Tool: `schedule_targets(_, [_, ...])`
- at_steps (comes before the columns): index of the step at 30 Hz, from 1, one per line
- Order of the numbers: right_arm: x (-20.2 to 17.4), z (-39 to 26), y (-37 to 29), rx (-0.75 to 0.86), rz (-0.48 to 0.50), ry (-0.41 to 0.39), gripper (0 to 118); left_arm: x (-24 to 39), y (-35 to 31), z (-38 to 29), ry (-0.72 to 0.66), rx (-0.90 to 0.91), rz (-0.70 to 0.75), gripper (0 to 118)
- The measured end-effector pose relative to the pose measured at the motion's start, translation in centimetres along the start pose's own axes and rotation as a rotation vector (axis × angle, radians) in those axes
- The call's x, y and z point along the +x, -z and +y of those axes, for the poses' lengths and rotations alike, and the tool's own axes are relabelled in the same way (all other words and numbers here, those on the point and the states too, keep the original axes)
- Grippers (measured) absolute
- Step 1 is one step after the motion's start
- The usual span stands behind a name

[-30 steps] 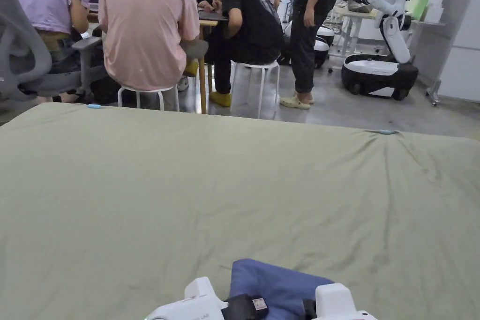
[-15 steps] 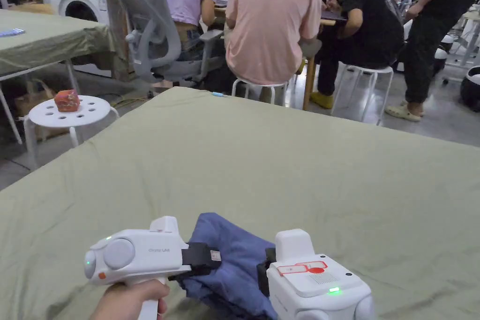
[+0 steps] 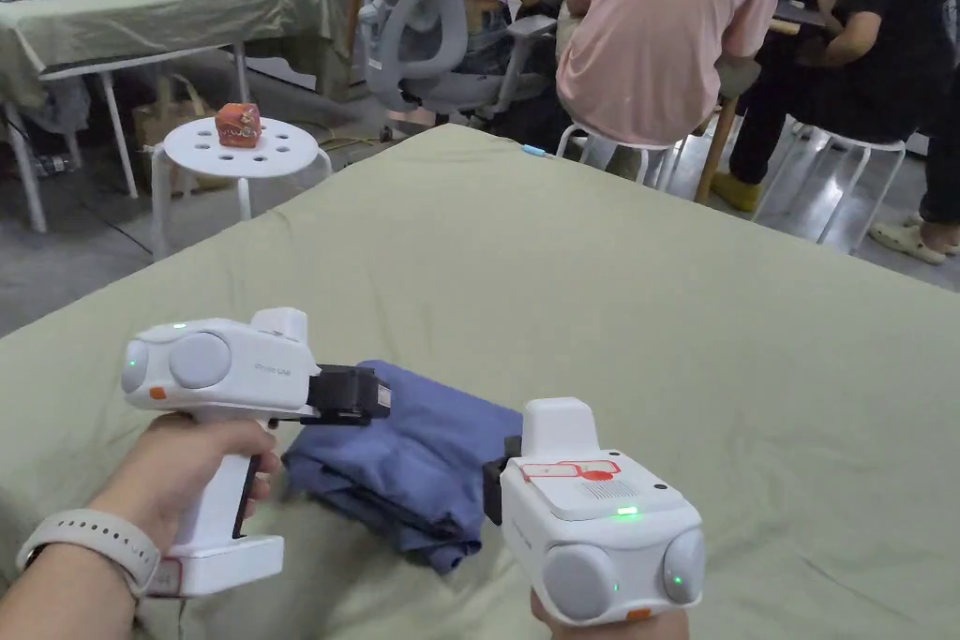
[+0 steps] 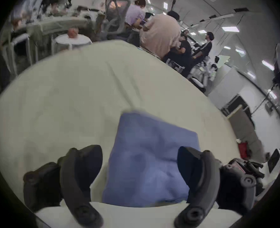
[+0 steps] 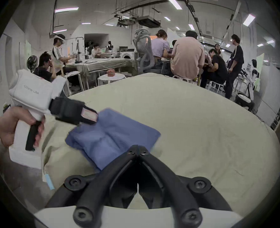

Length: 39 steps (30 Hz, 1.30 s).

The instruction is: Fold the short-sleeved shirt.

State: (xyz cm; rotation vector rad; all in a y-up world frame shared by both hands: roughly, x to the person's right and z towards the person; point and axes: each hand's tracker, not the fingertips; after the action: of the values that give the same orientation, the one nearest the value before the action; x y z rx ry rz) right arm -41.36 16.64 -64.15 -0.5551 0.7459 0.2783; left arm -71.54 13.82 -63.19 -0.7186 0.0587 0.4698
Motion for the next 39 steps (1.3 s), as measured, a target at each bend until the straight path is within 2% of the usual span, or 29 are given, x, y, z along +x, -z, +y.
schedule_targets(2, [0.9,-0.1,-0.5,0.000,-0.016,-0.002,0,-0.4,-3.0,0.9,-0.017,0.078,0.093,75])
schedule_targets(3, [1.5,0.0,-0.9,0.002,-0.027,0.006,0,0.1,-4.8,0.9,-0.057,0.113,0.135,53])
schedule_targets(4, [1.6,-0.4,-2.0,0.010,-0.031,0.022,0,0.6,-5.8,0.9,-0.079,0.137,0.162,12])
schedule_targets(5, [2.3,-0.4,-2.7,0.018,-0.031,0.033,0,1.4,-6.4,0.8,-0.057,0.135,0.182,0])
schedule_targets(7, [4.3,-0.1,-4.4,0.032,-0.033,0.061,0,4.2,-7.2,-0.1,0.033,0.123,0.255,0])
schedule_targets(9, [6.1,-0.3,-7.5,0.050,-0.041,0.085,0,7.8,-7.8,-1.1,0.054,0.139,0.210,0])
schedule_targets(13, [11.7,-1.5,-14.4,0.123,-0.181,0.102,0,17.8,-8.2,-2.9,0.180,0.247,0.134,0])
schedule_targets(19, [22.1,-6.6,-26.6,0.240,-0.355,0.174,0,32.7,-11.0,-7.7,0.312,0.535,-0.017,0])
schedule_targets(22, [25.0,-9.0,-32.2,0.250,-0.547,0.163,0,38.7,-11.9,-10.5,0.395,0.616,-0.011,0])
schedule_targets(23, [25.8,-9.5,-33.7,0.256,-0.555,0.160,0,40.5,-11.9,-11.1,0.434,0.612,-0.027,0])
schedule_targets(28, [28.1,-10.4,-38.3,0.278,-0.596,0.141,0,47.4,-12.0,-13.5,0.453,0.603,-0.067,0])
schedule_targets(31, [27.8,-10.9,-39.8,0.291,-0.620,0.129,0,49.9,-11.8,-14.4,0.465,0.577,-0.078,0])
schedule_targets(36, [28.3,-10.8,-40.0,0.340,-0.610,0.156,0,51.8,-11.9,-15.2,0.511,0.579,-0.094,0])
schedule_targets(39, [27.4,-11.1,-40.2,0.345,-0.613,0.162,0,52.0,-12.1,-15.5,0.531,0.580,-0.098,0])
